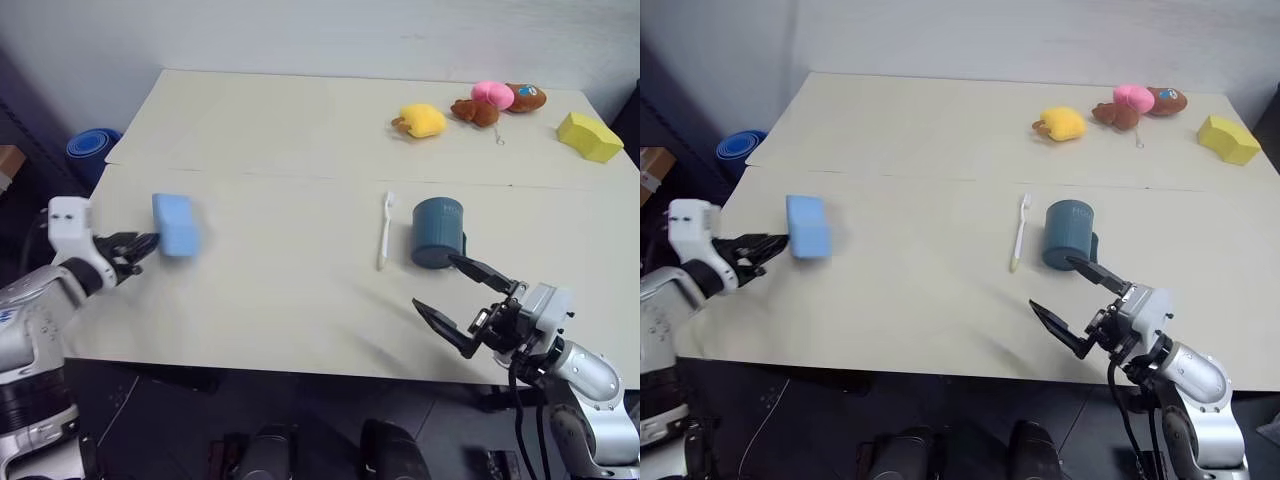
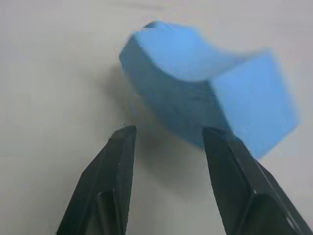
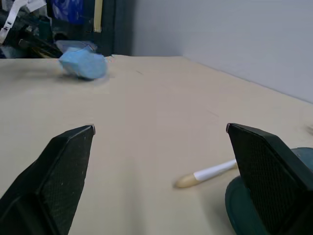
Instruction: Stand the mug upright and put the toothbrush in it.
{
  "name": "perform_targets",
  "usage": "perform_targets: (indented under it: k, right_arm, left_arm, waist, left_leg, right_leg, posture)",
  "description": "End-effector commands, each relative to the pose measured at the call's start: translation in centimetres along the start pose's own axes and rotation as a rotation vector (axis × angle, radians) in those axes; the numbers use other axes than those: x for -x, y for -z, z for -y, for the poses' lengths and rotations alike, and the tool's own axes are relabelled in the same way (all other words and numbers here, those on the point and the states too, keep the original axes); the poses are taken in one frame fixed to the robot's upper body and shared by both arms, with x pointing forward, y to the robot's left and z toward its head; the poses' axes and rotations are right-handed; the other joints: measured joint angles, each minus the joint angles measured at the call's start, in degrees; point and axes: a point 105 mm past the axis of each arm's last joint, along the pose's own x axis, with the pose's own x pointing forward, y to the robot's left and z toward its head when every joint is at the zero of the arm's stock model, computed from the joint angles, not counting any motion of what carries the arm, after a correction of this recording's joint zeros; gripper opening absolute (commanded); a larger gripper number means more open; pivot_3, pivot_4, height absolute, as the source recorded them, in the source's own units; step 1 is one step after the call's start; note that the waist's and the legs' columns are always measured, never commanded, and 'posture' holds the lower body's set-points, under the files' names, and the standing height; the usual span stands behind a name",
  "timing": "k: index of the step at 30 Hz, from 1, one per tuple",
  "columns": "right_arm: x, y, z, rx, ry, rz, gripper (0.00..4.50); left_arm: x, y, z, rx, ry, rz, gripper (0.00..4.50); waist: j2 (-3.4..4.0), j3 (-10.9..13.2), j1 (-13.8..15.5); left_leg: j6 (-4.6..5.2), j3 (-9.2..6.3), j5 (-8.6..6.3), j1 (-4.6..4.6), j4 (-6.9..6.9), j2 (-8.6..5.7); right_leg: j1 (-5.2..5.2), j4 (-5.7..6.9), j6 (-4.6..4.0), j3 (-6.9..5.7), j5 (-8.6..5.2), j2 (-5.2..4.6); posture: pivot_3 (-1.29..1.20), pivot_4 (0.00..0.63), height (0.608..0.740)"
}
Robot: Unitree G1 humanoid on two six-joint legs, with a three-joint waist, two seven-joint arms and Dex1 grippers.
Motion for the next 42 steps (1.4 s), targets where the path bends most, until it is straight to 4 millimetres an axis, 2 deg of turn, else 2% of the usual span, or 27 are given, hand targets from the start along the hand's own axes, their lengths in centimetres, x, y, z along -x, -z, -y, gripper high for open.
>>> perform_targets:
  k: [1, 6, 7, 10, 12, 15, 16, 18, 22, 24, 28, 35, 40, 42]
  right_arm:
    - [-0.1, -0.6, 0.5, -0.004, -0.009, 0.004, 4.50]
    - [0.8, -0.6, 1.8, -0.020, 0.021, -0.029, 4.50]
    - [1.1, -0.6, 2.3, -0.031, 0.036, -0.036, 4.50]
    - [2.3, -1.0, 4.1, -0.103, 0.104, -0.050, 4.50]
    - [3.3, -1.6, 6.2, -0.184, 0.188, -0.057, 4.50]
    - [4.2, -2.2, 9.7, -0.270, 0.317, -0.086, 4.50]
    - [4.4, -1.9, 10.7, -0.280, 0.361, -0.130, 4.50]
    - [4.7, -0.2, 12.8, -0.317, 0.451, -0.330, 4.50]
    - [3.9, 1.6, 14.3, -0.463, 0.510, -0.639, 4.50]
    - [3.3, 2.2, 14.6, -0.556, 0.517, -0.703, 4.50]
    - [1.1, 3.8, 15.3, -0.664, 0.528, -0.775, 4.50]
    - [-1.2, 6.3, 14.7, -0.684, 0.458, -0.855, 4.50]
    - [-2.9, 7.0, 14.2, -0.709, 0.403, -0.886, 4.50]
    - [-3.4, 7.5, 13.9, -0.688, 0.383, -0.952, 4.50]
  left_arm:
    - [0.9, -1.6, -1.1, -0.023, -0.038, 0.054, 2.83]
    - [2.2, -5.0, -2.1, -0.121, -0.025, 0.157, 4.35]
    - [2.9, -5.7, -2.2, -0.182, 0.004, 0.167, 4.47]
    - [4.8, -7.3, -1.7, -0.317, 0.097, 0.216, 4.47]
    - [6.4, -7.8, 0.5, -0.424, 0.273, 0.257, 4.47]
    - [7.7, -6.7, 4.4, -0.581, 0.531, 0.296, 4.47]
    - [7.8, -5.7, 5.9, -0.614, 0.631, 0.304, 4.47]
    - [7.7, -3.4, 8.6, -0.660, 0.780, 0.281, 4.47]
    - [7.2, -0.6, 12.7, -0.604, 0.952, 0.271, 4.47]
    - [7.4, 0.4, 13.9, -0.572, 1.004, 0.268, 4.47]
    - [7.5, 2.0, 15.0, -0.545, 1.050, 0.252, 4.47]
    - [7.3, 1.8, 15.3, -0.519, 1.020, 0.293, 4.47]
    - [7.1, 2.0, 15.3, -0.510, 1.005, 0.296, 4.47]
    - [6.9, 2.2, 15.3, -0.509, 1.001, 0.295, 4.47]
  waist:
    - [-0.02, 0.00, -0.05]
    - [-0.03, 0.00, -0.24]
    - [-0.03, 0.00, -0.27]
    - [-0.02, -0.01, -0.31]
    - [0.00, 0.01, -0.48]
    - [0.04, 0.03, -0.46]
    - [0.08, 0.05, -0.47]
    - [0.20, 0.04, -0.44]
    - [0.28, 0.02, -0.38]
    - [0.28, 0.03, -0.76]
    - [0.29, 0.02, -1.49]
    - [0.26, 0.01, -1.67]
    - [0.20, -0.03, -2.08]
    - [0.17, -0.05, -2.56]
  left_leg:
    - [-0.01, 0.02, 0.00, -0.01, 0.00, 0.01]
    - [-0.07, 0.07, -0.01, -0.01, -0.02, 0.06]
    - [-0.07, 0.09, -0.02, -0.01, -0.02, 0.06]
    - [-0.06, 0.23, -0.03, -0.02, -0.09, 0.06]
    - [-0.07, 0.26, -0.03, -0.03, -0.12, 0.09]
    - [-0.06, 0.43, -0.04, -0.05, -0.14, 0.16]
    - [-0.06, 0.45, -0.04, -0.04, -0.14, 0.19]
    - [-0.06, 0.47, -0.04, -0.03, -0.13, 0.23]
    - [-0.05, 0.87, -0.04, -0.10, -0.10, 0.29]
    - [-0.05, 0.94, -0.04, -0.15, -0.10, 0.37]
    - [-0.07, 1.00, -0.07, -0.18, -0.10, 0.56]
    - [-0.10, 1.02, -0.08, -0.25, -0.06, 0.62]
    - [-0.14, 1.04, -0.08, -0.21, -0.02, 0.73]
    - [-0.16, 1.05, -0.10, -0.17, -0.03, 0.75]
  right_leg:
    - [-0.02, 0.01, 0.00, -0.02, 0.00, 0.02]
    - [-0.04, 0.00, 0.00, -0.04, 0.00, 0.07]
    - [-0.05, -0.01, -0.01, -0.04, 0.00, 0.07]
    - [-0.17, 0.00, -0.01, 0.01, 0.00, 0.06]
    - [-0.20, -0.01, -0.01, 0.01, 0.00, 0.06]
    - [-0.30, -0.02, -0.05, 0.00, -0.01, 0.06]
    - [-0.29, -0.02, -0.07, 0.00, -0.01, 0.06]
    - [-0.32, -0.13, -0.22, 0.05, -0.03, 0.05]
    - [-0.53, 0.09, -0.26, 0.12, -0.02, 0.07]
    - [-0.59, 0.07, -0.29, 0.13, 0.00, 0.12]
    - [-0.66, 0.04, -0.35, 0.13, 0.04, 0.34]
    - [-0.70, 0.01, -0.35, 0.16, 0.04, 0.45]
    - [-0.69, 0.03, -0.41, 0.18, 0.08, 0.56]
    - [-0.69, 0.06, -0.42, 0.18, 0.09, 0.58]
  posture:
    - [0.00, 0.150, 0.740]
    - [0.00, 0.150, 0.740]
    - [0.00, 0.150, 0.740]
    - [0.00, 0.150, 0.740]
    - [0.00, 0.150, 0.740]
    - [0.00, 0.150, 0.740]
    - [0.00, 0.150, 0.740]
    - [0.00, 0.150, 0.740]
    - [0.00, 0.150, 0.740]
    - [0.00, 0.150, 0.740]
    - [0.00, 0.150, 0.740]
    - [0.00, 0.150, 0.740]
    - [0.00, 0.150, 0.740]
    - [0.00, 0.150, 0.740]
